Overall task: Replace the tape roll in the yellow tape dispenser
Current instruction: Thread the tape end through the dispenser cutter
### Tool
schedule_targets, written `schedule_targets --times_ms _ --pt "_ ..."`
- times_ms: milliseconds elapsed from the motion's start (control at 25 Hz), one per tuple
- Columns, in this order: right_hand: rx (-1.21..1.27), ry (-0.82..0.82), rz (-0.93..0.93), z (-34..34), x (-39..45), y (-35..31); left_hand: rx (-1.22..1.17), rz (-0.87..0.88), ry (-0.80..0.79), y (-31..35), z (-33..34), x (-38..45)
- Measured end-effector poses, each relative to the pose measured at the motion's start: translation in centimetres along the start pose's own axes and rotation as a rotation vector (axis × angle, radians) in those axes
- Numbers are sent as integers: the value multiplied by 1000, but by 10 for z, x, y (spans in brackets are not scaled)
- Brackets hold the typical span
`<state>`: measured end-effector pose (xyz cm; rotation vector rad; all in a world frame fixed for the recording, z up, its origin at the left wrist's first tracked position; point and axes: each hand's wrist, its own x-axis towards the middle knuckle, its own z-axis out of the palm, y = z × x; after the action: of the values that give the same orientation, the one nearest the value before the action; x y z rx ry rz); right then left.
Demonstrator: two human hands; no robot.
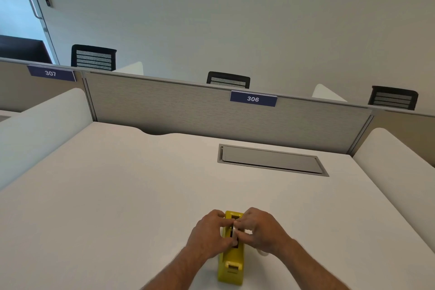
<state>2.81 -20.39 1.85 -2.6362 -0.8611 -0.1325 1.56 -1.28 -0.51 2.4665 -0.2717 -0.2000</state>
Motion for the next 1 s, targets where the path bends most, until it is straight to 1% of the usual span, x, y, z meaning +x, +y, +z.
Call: schedule_targets --times_ms 280,480,640,720,880,1000 --pt "-33 -19 -22 -1 0 3 6 -2 5 1 0 0" --pt "0 -64 -37 -6 -3 1 20 4 6 1 -1 0" --pt "-2 -64 -50 -7 -1 1 16 7 12 0 -1 -1" --pt "-27 -43 -49 -7 -2 -1 17 6 11 -1 -1 0" --pt "-129 111 -89 -5 -9 -11 13 4 11 0 -1 0" --pt "-180 142 -98 -4 -12 -17 15 10 12 -1 -1 1"
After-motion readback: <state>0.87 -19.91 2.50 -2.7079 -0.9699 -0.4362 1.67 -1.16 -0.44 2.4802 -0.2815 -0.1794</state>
